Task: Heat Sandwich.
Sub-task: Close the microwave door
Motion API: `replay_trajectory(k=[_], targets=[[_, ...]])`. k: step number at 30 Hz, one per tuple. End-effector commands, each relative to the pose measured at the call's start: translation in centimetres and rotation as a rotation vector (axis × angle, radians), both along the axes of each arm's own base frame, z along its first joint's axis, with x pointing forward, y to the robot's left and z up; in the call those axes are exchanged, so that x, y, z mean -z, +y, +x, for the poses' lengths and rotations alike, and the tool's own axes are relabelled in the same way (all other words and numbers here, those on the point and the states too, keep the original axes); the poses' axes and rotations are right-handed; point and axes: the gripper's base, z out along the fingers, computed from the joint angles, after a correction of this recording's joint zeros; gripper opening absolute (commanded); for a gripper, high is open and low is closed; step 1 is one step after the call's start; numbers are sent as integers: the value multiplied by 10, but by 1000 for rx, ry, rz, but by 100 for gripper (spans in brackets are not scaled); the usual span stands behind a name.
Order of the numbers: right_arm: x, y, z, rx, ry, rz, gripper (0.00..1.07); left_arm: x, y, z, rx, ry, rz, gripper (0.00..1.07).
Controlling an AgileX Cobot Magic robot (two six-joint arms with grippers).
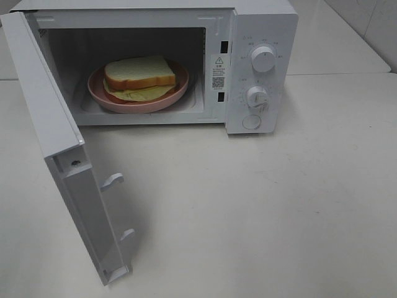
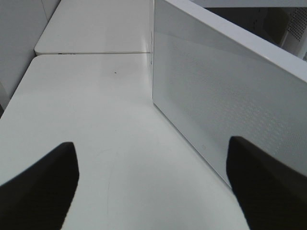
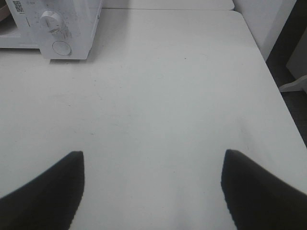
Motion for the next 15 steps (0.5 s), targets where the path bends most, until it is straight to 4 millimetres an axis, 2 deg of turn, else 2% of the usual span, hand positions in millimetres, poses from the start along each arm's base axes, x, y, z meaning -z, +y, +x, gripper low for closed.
replay_trajectory(k=[1, 3, 5, 9, 10, 11, 15], targets=[[0, 0, -4, 0, -37, -4, 76, -8, 1, 13, -11, -34, -2, 67], [0, 0, -4, 0, -38, -3, 76, -9, 2, 26, -17, -9, -2, 55], [0, 0, -4, 0, -38, -3, 76, -9, 3, 30, -18, 4, -2, 51], [0, 0, -4, 0, -38, -3, 76, -8, 5, 53, -31, 34, 5, 19], [0, 0, -4, 0, -38, -3, 76, -8, 5, 53, -31, 34, 5, 19], [0, 0, -4, 0, -38, -3, 76, -3, 6, 62, -38, 40, 5, 2], [0, 0, -4, 0, -38, -3, 76, 7, 7, 76, -49, 25, 7, 0]])
